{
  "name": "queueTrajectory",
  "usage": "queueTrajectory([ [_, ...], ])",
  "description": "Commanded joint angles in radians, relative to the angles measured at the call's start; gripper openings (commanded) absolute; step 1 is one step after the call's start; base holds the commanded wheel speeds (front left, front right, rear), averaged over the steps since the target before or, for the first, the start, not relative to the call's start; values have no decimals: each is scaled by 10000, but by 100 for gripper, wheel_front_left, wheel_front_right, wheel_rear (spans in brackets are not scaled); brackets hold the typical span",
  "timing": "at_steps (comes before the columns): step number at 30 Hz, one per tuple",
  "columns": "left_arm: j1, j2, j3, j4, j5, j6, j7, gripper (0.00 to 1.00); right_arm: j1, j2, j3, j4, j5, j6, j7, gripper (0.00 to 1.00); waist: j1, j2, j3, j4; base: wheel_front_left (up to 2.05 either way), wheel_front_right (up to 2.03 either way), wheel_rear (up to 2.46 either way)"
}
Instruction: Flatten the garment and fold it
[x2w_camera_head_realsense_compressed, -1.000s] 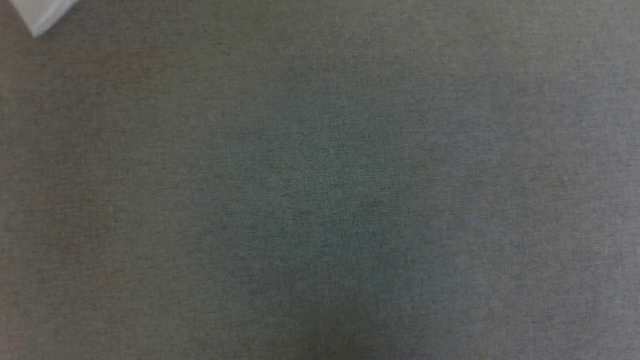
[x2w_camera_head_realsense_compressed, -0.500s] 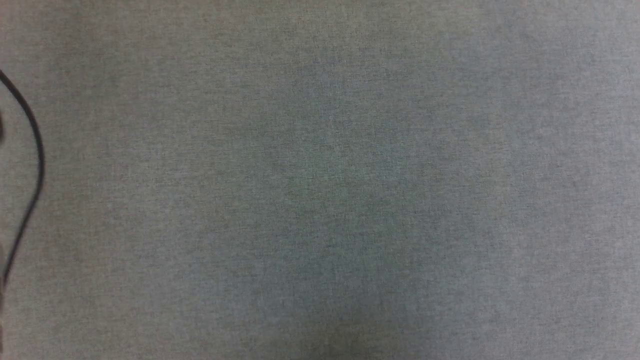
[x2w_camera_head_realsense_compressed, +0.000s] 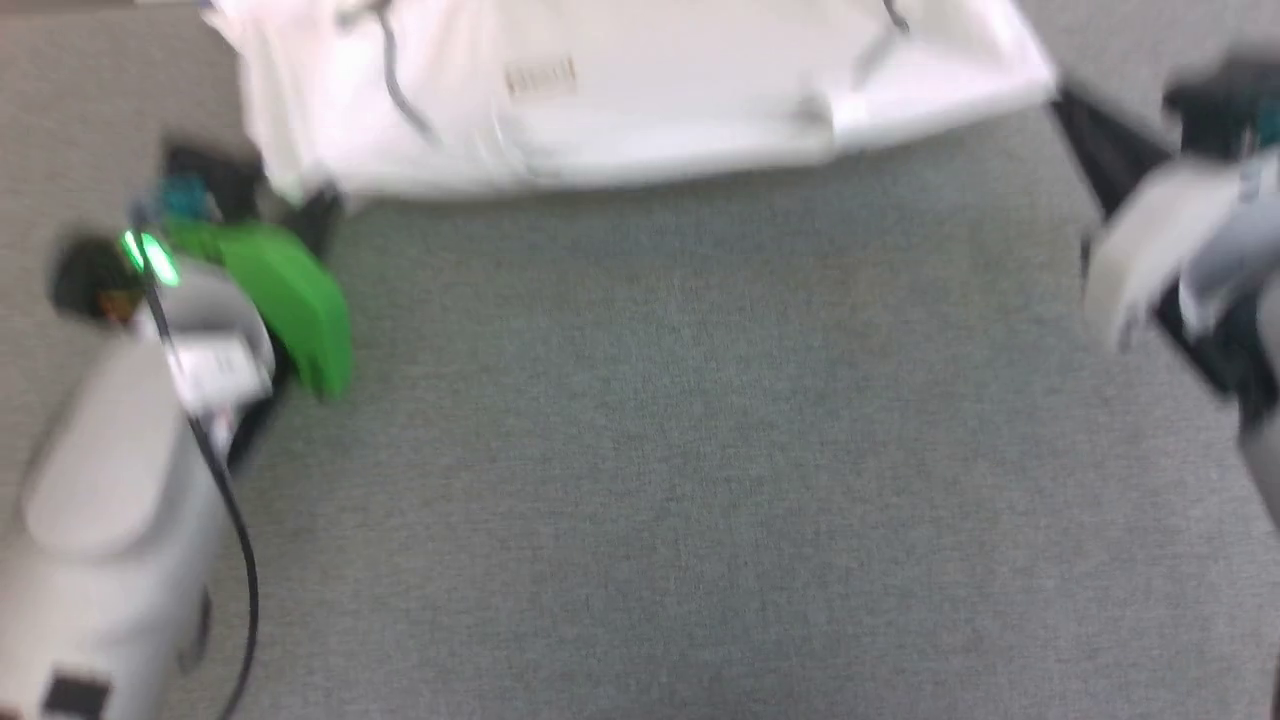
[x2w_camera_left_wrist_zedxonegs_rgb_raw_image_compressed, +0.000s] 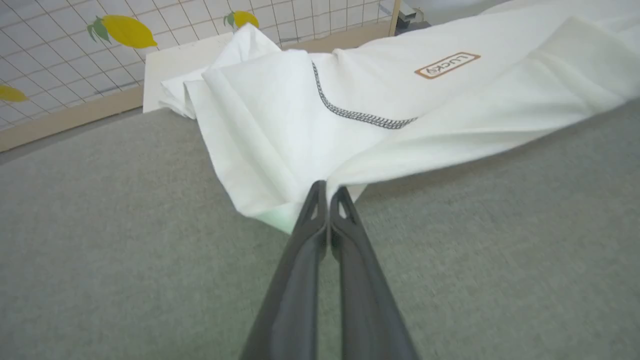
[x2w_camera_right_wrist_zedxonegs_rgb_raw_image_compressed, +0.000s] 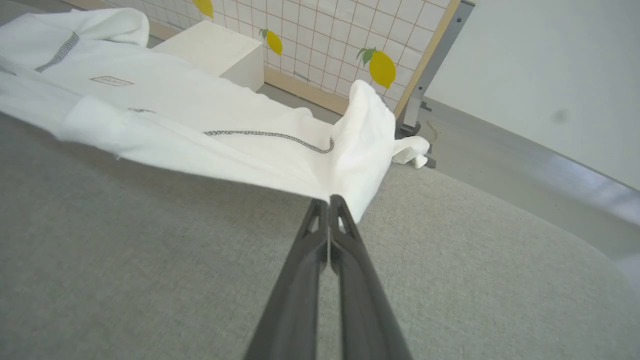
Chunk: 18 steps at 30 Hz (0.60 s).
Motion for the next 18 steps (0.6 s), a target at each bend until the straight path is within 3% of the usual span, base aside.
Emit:
queueTrajectory([
  [1, 773, 128, 30, -276, -291, -3, 187, 0, 734, -182, -253, -366, 128, -98, 173, 0, 0, 0, -960, 213, 0, 0, 0],
  [6, 3052, 277, 102, -1593, -983, 431, 706, 0, 3444, -82, -1266, -1923, 239, -98, 1001, 0, 0, 0, -1661, 293, 0, 0, 0],
  [13, 5807, 453, 321, -3362, -1838, 1458, 1531, 0, 6737, 836, -2985, -4071, -166, -98, 2137, 0, 0, 0, -2224, 385, 0, 0, 0],
  [18, 7137, 560, 383, -4095, -2259, 1855, 1839, 0, 8386, 1603, -3944, -4946, -410, -98, 2997, 0, 0, 0, -2425, 557, 0, 0, 0],
])
